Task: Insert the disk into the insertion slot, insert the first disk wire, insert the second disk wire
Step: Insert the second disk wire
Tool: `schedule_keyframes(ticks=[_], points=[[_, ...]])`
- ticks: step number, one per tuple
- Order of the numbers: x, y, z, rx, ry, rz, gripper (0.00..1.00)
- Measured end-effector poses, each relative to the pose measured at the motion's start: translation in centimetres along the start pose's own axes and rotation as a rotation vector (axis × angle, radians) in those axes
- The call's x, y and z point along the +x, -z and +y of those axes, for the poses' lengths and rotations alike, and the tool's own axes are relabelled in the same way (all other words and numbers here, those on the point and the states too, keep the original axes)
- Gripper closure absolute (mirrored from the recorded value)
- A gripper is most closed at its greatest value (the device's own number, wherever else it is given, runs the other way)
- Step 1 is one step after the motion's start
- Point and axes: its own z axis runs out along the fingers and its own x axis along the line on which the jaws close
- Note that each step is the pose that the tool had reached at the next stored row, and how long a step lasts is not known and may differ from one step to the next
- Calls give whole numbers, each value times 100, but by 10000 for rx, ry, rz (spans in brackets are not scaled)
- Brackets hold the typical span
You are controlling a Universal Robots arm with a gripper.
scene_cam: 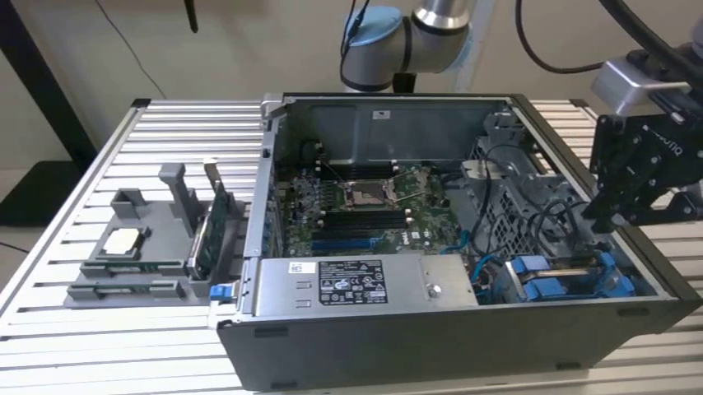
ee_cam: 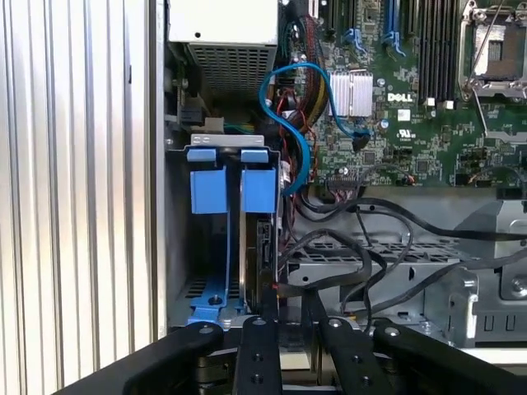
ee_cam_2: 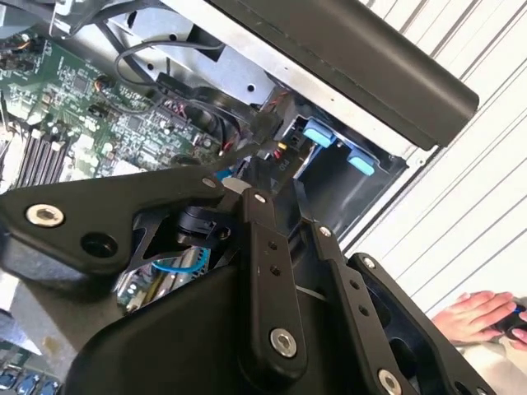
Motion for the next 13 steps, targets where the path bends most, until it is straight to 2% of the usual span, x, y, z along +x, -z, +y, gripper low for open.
schedule_keyframes(ticks=[13], points=[[-145,-1,-66,-19,57,0,73]])
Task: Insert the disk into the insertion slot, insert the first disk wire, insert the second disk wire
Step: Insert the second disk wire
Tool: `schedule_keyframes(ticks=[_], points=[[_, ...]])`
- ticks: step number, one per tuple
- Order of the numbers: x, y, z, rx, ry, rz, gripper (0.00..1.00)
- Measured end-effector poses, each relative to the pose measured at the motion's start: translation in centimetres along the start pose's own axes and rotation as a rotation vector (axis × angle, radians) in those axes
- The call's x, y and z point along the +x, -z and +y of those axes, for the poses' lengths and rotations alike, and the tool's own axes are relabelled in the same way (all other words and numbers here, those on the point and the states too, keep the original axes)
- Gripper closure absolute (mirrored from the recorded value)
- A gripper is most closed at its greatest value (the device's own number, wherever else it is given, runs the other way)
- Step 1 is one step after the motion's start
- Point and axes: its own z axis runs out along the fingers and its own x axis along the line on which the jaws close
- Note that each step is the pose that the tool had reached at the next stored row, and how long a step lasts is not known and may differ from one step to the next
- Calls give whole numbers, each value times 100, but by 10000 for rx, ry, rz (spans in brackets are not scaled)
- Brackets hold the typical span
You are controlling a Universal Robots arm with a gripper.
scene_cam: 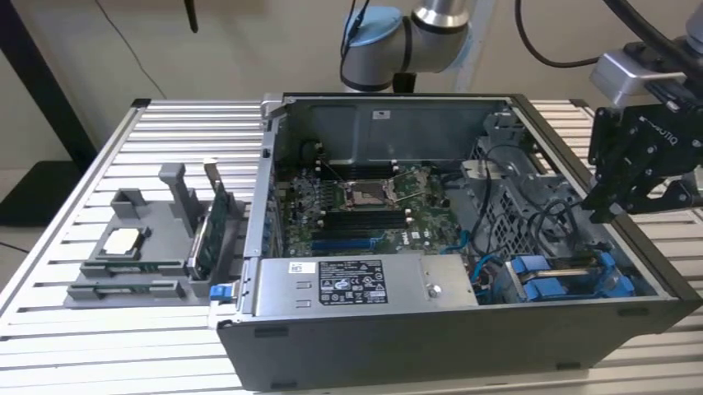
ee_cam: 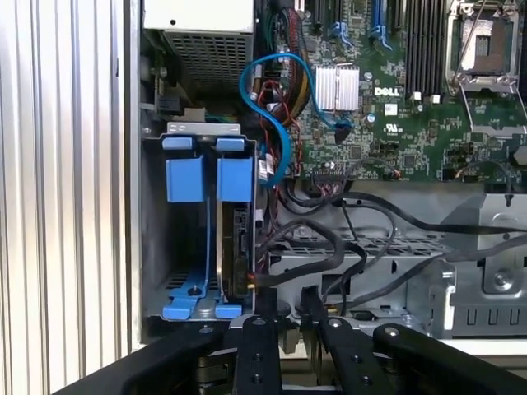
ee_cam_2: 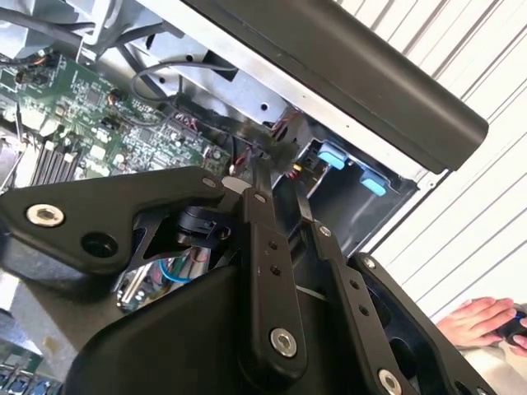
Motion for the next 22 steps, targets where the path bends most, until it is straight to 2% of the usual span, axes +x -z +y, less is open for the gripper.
schedule_keyframes(ticks=[4,12,18,19,22], points=[[-31,2,-27,-25,9,0,73],[-32,2,-157,-107,36,0,73],[-21,-2,-171,-112,38,-4,76],[-19,-3,-171,-112,38,-2,83],[-10,-8,-172,-112,40,-1,83]])
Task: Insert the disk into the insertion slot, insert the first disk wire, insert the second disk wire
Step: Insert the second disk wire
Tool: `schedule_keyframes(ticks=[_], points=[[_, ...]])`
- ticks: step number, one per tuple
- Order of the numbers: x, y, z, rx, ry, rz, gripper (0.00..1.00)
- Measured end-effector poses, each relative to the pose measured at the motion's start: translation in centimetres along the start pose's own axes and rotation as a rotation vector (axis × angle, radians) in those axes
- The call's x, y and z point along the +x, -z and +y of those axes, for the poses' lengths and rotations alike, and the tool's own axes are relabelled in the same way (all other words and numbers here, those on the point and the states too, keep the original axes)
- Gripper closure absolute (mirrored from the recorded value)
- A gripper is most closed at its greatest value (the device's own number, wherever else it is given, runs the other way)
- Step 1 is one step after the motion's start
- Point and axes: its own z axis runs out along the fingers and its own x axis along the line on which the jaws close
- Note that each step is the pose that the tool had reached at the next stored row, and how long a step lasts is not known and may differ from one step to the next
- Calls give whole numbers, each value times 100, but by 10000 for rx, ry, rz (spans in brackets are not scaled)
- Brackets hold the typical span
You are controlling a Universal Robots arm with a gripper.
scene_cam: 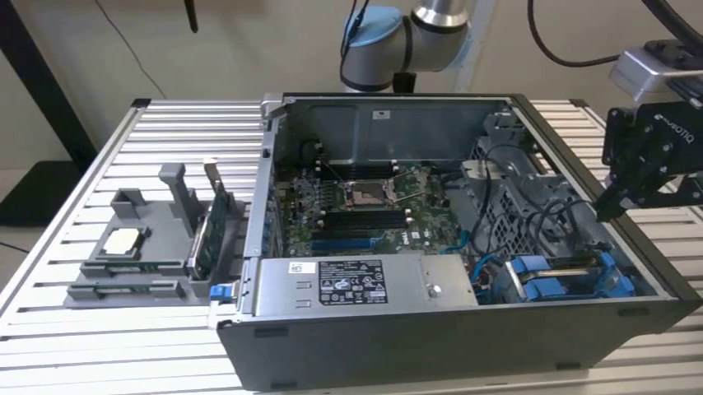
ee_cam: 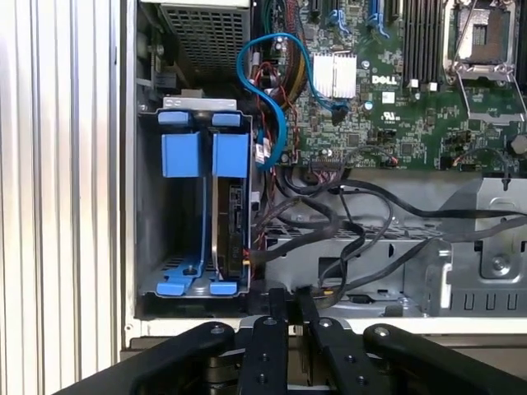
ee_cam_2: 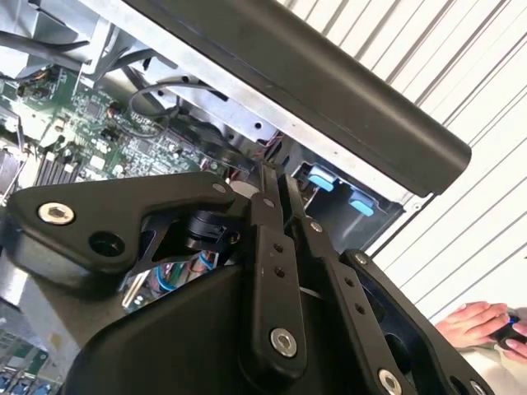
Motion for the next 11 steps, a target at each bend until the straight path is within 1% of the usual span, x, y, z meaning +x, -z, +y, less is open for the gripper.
schedule_keyframes(ticks=[2,7,11], points=[[7,-1,0,0,0,-1,83],[31,6,1,0,0,-46,84],[35,9,1,0,0,-48,84]])
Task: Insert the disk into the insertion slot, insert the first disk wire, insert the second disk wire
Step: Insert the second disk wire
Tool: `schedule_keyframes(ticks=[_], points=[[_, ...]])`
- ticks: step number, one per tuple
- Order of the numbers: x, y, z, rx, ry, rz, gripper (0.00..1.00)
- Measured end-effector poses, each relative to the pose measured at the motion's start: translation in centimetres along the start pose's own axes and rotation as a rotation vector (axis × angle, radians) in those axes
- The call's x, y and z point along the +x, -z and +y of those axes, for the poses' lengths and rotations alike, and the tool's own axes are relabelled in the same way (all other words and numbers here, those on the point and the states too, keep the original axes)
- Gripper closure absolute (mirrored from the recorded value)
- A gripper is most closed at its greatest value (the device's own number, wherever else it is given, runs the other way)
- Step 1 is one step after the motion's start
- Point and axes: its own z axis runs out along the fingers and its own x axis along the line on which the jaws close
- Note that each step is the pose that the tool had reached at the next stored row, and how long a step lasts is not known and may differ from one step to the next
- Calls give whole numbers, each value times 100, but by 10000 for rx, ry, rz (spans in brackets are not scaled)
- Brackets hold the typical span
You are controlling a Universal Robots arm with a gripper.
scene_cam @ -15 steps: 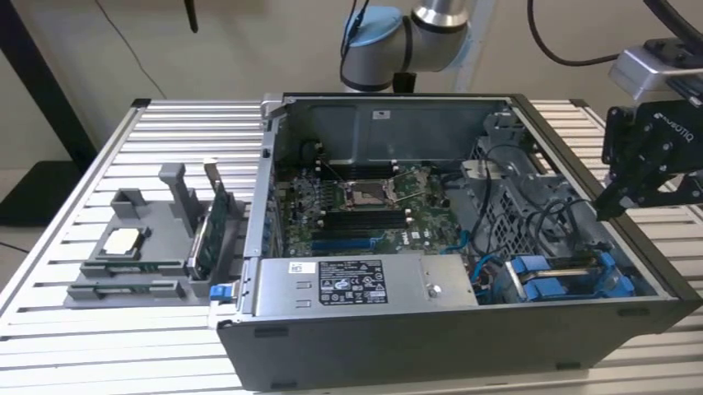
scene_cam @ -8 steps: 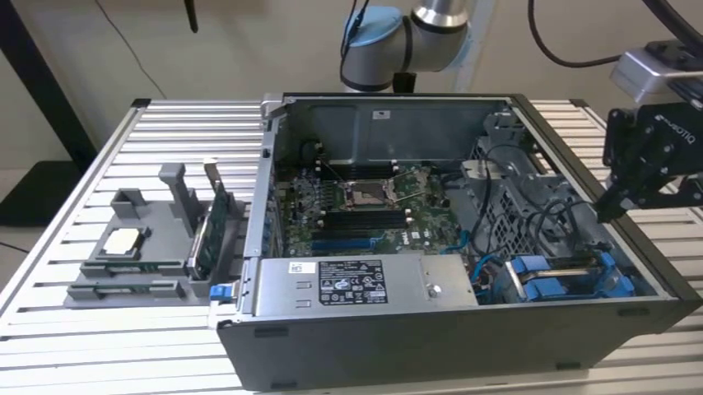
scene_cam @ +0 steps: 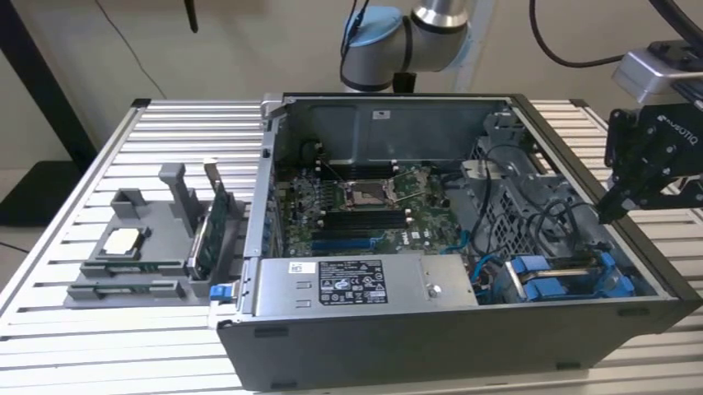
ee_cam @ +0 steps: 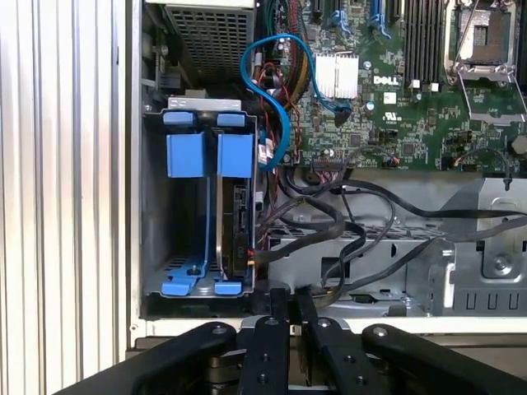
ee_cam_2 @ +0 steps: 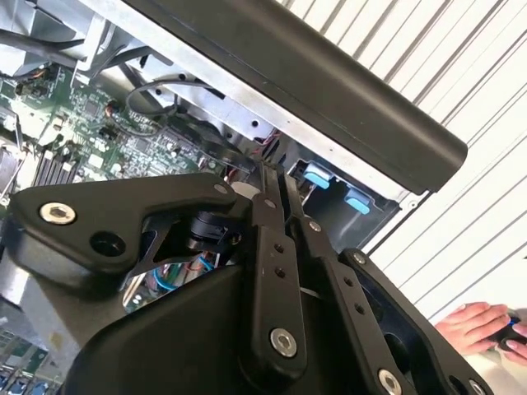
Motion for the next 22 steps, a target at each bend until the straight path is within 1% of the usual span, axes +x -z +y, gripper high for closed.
schedule_keyframes(ticks=[3,4,5,8,9,10,14,17,18,19,20,22], points=[[1,0,0,0,0,0,83],[1,-1,0,0,0,12,83],[1,0,0,0,-1,52,76],[0,-4,0,0,-4,240,76],[0,-13,0,6,-6,400,76],[-5,-21,4,30,-6,483,76],[-14,-36,22,111,-2,490,76],[-14,-38,27,127,-1,492,76],[-14,-38,28,129,-1,493,79],[-14,-39,29,130,-1,492,79],[-14,-39,29,130,-2,492,84],[-14,-39,29,130,-2,492,84]])
